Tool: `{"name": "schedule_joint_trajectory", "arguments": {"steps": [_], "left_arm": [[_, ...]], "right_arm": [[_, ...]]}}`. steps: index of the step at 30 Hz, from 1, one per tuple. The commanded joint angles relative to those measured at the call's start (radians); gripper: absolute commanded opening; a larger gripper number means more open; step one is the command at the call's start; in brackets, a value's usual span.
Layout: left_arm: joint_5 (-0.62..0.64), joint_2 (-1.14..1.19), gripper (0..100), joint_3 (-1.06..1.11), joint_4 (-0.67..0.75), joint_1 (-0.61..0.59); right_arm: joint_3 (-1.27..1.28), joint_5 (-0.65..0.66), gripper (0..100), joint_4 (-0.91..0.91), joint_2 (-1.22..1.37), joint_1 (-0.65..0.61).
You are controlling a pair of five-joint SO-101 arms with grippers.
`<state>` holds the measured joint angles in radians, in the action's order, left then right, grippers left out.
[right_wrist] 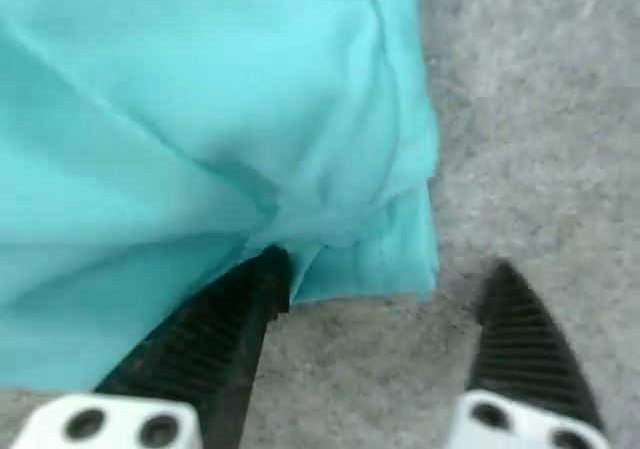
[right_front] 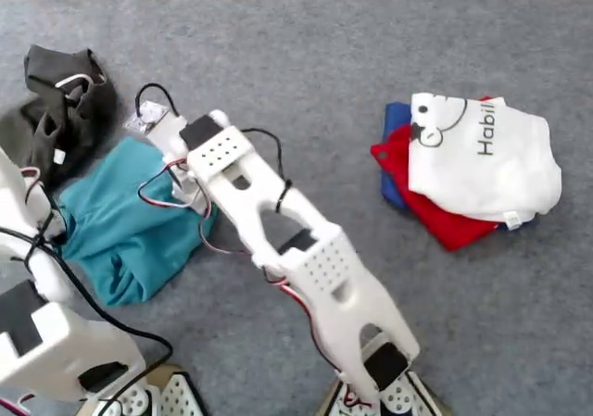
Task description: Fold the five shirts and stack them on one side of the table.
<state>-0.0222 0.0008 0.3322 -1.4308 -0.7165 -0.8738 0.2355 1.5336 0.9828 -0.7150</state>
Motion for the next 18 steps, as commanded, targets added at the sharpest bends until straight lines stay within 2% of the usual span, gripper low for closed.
{"name": "schedule_joint_trajectory", "arguments": {"steps": [1, 3, 6, 9, 12, 16, 18], "left_arm": [[-0.025, -0.087, 3, 0.050, 0.035, -0.010], [-0.038, -0.103, 3, 0.071, 0.066, -0.002], [-0.041, -0.110, 3, 0.082, 0.103, -0.007], [0.002, -0.133, 3, 0.051, 0.058, -0.050], [0.043, -0.184, 3, 0.001, 0.029, -0.068], [0.041, -0.207, 3, -0.002, 0.026, 0.022], [0.043, -0.201, 3, -0.001, 0.025, 0.065]], "right_arm": [[-0.242, -0.005, 0.6, 0.129, 0.065, 0.011], [-0.340, -0.006, 5.3, 0.201, 0.111, 0.037], [-0.424, -0.008, 1.5, 0.235, 0.142, 0.087], [-0.386, -0.020, 1.4, 0.238, 0.065, 0.150], [-0.183, -0.020, 1.4, 0.236, -0.099, 0.195], [0.219, 0.051, 1.5, 0.230, -0.349, 0.233], [0.372, 0.084, 1.5, 0.167, -0.450, 0.242]]}}
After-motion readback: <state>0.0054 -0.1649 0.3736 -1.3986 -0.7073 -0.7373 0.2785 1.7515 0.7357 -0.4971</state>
